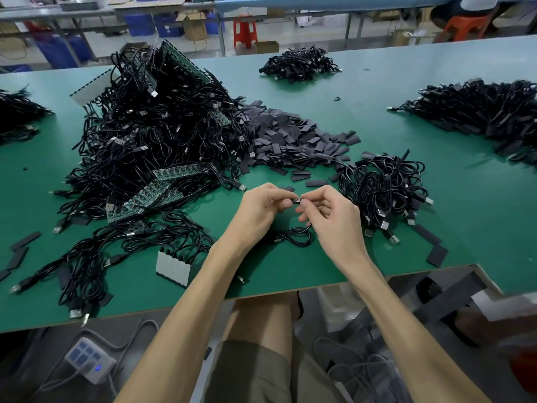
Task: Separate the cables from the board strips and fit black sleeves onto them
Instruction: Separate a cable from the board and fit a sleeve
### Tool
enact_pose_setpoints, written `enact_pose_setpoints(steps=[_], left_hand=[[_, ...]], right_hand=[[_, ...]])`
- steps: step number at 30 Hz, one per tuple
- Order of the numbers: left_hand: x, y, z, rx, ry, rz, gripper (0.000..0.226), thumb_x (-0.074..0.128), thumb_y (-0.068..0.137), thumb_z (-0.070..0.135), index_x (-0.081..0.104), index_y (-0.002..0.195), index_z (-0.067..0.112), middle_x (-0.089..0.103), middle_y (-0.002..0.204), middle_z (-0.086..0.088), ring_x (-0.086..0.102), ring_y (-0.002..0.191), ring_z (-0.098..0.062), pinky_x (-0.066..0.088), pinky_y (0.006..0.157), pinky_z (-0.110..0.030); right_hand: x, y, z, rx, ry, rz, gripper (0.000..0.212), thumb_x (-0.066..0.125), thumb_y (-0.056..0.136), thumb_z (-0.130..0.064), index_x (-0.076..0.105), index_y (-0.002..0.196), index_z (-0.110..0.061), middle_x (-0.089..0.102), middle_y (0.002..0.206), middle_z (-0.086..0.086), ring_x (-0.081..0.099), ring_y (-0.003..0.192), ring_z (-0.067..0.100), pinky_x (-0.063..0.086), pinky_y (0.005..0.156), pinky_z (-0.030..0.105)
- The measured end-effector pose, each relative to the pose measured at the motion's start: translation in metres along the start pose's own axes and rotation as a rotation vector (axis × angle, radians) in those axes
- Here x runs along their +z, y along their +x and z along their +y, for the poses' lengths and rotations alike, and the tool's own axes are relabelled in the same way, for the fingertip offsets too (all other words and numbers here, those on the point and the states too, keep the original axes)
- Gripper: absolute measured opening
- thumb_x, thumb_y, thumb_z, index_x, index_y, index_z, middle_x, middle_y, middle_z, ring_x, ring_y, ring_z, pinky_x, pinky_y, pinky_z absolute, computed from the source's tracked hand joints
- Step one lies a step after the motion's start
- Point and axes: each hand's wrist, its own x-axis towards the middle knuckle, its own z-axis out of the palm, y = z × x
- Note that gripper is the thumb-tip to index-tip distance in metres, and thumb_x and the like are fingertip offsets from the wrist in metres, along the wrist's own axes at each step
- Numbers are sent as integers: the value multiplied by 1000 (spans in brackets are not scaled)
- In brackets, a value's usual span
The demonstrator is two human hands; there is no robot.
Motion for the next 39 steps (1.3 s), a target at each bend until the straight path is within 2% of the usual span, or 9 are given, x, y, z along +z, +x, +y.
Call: enact_pose_setpoints(steps=[7, 13, 17, 20, 22, 24, 27, 32, 39], left_hand=[[-3, 0, 0, 3, -40, -31, 20, 65, 96, -2, 76, 112, -2, 66, 97, -10, 58, 82, -1, 41, 78, -7], [-1, 1, -2, 17, 2, -6, 18, 65, 97, 1, 78, 109, 3, 69, 102, -10, 62, 93, -15, 43, 85, -10], [-2, -1, -1, 29, -6, 48, 19, 63, 96, -4, 78, 107, 1, 67, 99, -6, 59, 88, -2, 37, 82, -4], [-2, -1, 0, 35, -18, 53, 18, 64, 95, -5, 78, 106, 1, 69, 100, -11, 60, 88, -7, 39, 82, -6], [-2, -1, 0, 48, -16, 59, 18, 64, 94, -6, 78, 104, 1, 70, 100, -13, 59, 84, 2, 40, 80, -7], [-3, -1, -1, 56, -23, 55, 18, 64, 94, -5, 78, 103, 1, 71, 99, -12, 59, 79, 6, 44, 76, -12], [-3, -2, -2, 48, -60, 44, 17, 65, 95, -3, 78, 104, 2, 71, 100, -13, 59, 77, -4, 52, 69, -30], [-1, -1, -2, 69, -58, 28, 17, 65, 94, -4, 78, 105, 1, 70, 99, -14, 58, 76, 2, 46, 66, -16], [0, -1, -5, 50, -62, 37, 17, 65, 96, 1, 79, 106, 4, 70, 99, -10, 58, 75, 1, 50, 70, -24]], right_hand=[[1, 2, 4, -2, 18, -15, 8, 66, 97, -2, 67, 92, -8, 75, 75, -1, 73, 66, 12, 58, 62, 26], [3, 3, 6, 17, 42, -27, 15, 66, 97, -2, 68, 90, -16, 75, 75, 3, 74, 68, 16, 60, 64, 32], [3, 5, 4, 48, 136, -36, 11, 63, 100, -5, 69, 93, -11, 77, 79, 5, 76, 70, 18, 57, 61, 25], [4, 6, 5, 79, 184, -51, 12, 62, 101, -4, 66, 91, -10, 76, 78, 7, 74, 69, 21, 56, 62, 26], [4, 5, 5, 88, 202, -67, 11, 62, 101, -4, 65, 91, -9, 76, 79, 8, 74, 69, 23, 56, 63, 27], [3, 5, 5, 85, 210, -81, 8, 63, 100, -3, 65, 93, -5, 76, 80, 8, 74, 69, 25, 56, 64, 28], [2, 5, 4, 79, 228, -84, 6, 64, 99, -3, 64, 94, -2, 76, 80, 10, 74, 69, 26, 57, 63, 29], [2, 5, 5, 101, 254, -78, 7, 65, 99, -2, 61, 94, 3, 77, 80, 11, 73, 67, 26, 55, 62, 29], [2, 5, 6, 84, 255, -77, 11, 57, 104, -4, 61, 94, -9, 78, 82, 8, 74, 71, 26, 56, 63, 30]])
